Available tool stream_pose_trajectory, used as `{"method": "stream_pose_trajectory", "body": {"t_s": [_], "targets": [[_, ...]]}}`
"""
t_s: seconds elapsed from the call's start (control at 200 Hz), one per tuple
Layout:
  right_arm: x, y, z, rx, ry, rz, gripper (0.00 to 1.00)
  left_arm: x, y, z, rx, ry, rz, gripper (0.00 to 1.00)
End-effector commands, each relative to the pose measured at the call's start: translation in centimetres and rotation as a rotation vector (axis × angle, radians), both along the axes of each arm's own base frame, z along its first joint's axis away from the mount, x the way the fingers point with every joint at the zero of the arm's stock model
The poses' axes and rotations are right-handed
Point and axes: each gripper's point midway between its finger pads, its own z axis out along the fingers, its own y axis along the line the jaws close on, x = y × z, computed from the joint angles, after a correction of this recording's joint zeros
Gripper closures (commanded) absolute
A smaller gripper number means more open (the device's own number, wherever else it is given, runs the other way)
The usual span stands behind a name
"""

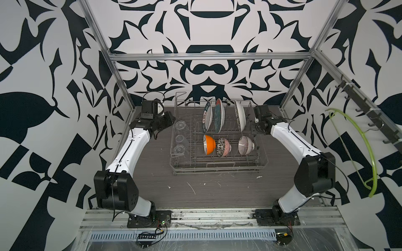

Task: Load bowls into a dish rack
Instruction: Move the dish rack to the center of the board.

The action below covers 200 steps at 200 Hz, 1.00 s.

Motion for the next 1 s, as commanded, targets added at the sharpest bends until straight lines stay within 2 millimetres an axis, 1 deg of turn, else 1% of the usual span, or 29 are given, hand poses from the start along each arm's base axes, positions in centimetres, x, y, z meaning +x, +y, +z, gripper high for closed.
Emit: {"method": "stream_pose_trajectory", "body": {"t_s": [0.0, 0.09, 0.195, 0.255, 0.27, 0.29, 0.45, 0.54, 0.685, 0.77, 0.87, 0.995], "targets": [[2.3, 1.3, -0.6, 0.079, -0.031, -0.009, 1.0, 3.2, 1.8, 0.4, 0.018, -0.036, 0.078, 1.0], [3.2, 1.9, -0.4, 0.088, -0.058, 0.029, 1.0, 4.7, 1.6, 0.4, 0.025, -0.03, 0.07, 1.0], [5.1, 2.3, 0.0, 0.09, -0.077, 0.042, 1.0, 6.5, 1.3, 0.2, 0.017, -0.024, 0.057, 1.0], [6.1, 2.5, -0.3, 0.081, -0.071, 0.052, 1.0, 7.4, 1.2, -0.1, 0.013, -0.021, 0.058, 1.0], [6.3, 3.2, -0.4, 0.107, -0.066, 0.075, 1.0, 7.7, 1.2, -0.2, 0.011, -0.018, 0.057, 1.0], [6.6, 3.4, -0.6, 0.108, -0.064, 0.084, 1.0, 8.0, 1.2, -0.4, 0.01, -0.013, 0.058, 1.0], [9.2, 3.9, -0.9, 0.097, -0.069, 0.105, 1.0, 10.0, 1.0, -1.3, -0.033, -0.003, 0.062, 1.0], [10.4, 4.3, -1.0, 0.1, -0.068, 0.114, 1.0, 11.1, 0.9, -0.9, -0.042, -0.012, 0.05, 1.0], [12.1, 5.2, -0.5, 0.122, -0.088, 0.144, 1.0, 12.7, 1.5, 0.1, -0.034, -0.03, 0.048, 1.0], [12.7, 5.4, -0.7, 0.122, -0.082, 0.15, 1.0, 13.7, 1.3, 0.7, -0.06, -0.039, 0.019, 1.0], [13.2, 5.5, -1.1, 0.121, -0.078, 0.158, 1.0, 14.7, 1.2, 0.7, -0.064, -0.029, 0.001, 1.0], [14.1, 6.2, -1.0, 0.127, -0.084, 0.189, 1.0, 15.7, 1.2, 0.5, -0.06, -0.022, -0.005, 1.0]]}}
